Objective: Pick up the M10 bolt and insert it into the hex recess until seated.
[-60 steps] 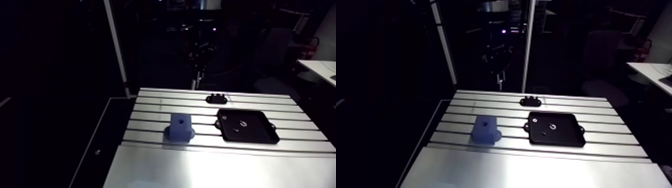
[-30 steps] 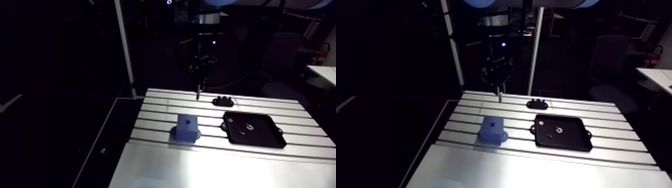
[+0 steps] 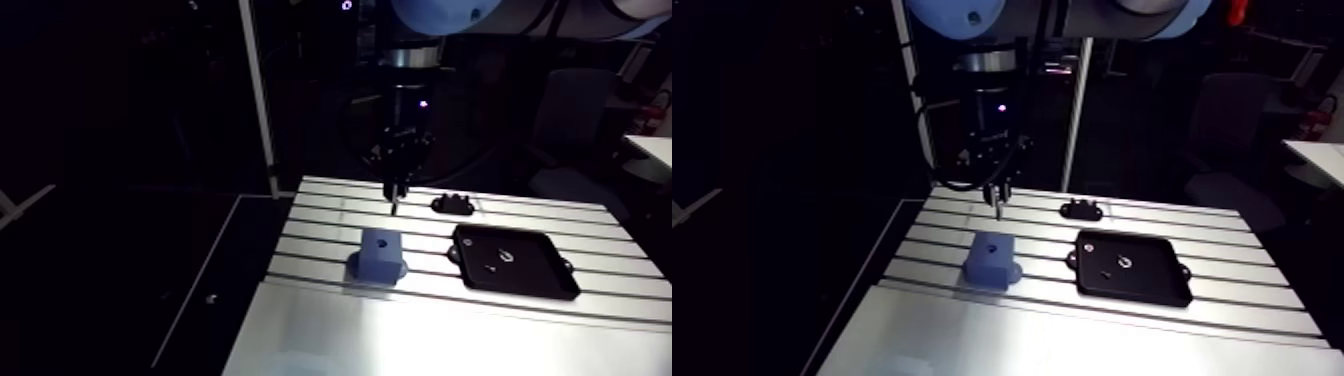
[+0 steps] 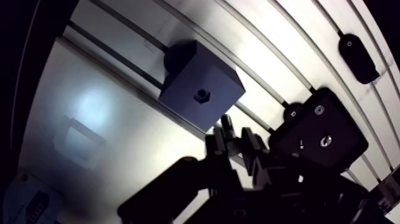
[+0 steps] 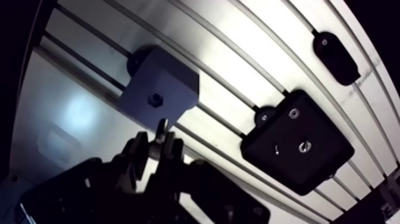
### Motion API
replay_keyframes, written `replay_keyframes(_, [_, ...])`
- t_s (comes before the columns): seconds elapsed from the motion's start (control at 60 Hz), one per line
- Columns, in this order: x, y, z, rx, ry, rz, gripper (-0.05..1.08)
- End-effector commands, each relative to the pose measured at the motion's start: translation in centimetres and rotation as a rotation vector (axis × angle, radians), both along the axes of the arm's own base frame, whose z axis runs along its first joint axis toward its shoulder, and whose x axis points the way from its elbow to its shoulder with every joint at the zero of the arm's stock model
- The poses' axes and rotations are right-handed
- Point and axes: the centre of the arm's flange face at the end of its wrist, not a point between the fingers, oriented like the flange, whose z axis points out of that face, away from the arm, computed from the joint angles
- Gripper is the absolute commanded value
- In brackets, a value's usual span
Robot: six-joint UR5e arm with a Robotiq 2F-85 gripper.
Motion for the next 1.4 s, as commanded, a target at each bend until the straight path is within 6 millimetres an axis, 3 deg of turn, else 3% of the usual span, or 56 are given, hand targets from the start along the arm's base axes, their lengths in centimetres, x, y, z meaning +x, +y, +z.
replay_keyframes(0.017, [0.1,-0.1,-0.4,0.018,0.005,-0.084,0.80])
replay_keyframes(1.4, [0.8,-1.2,-4.9,0.007,-0.010,-0.066,0.80])
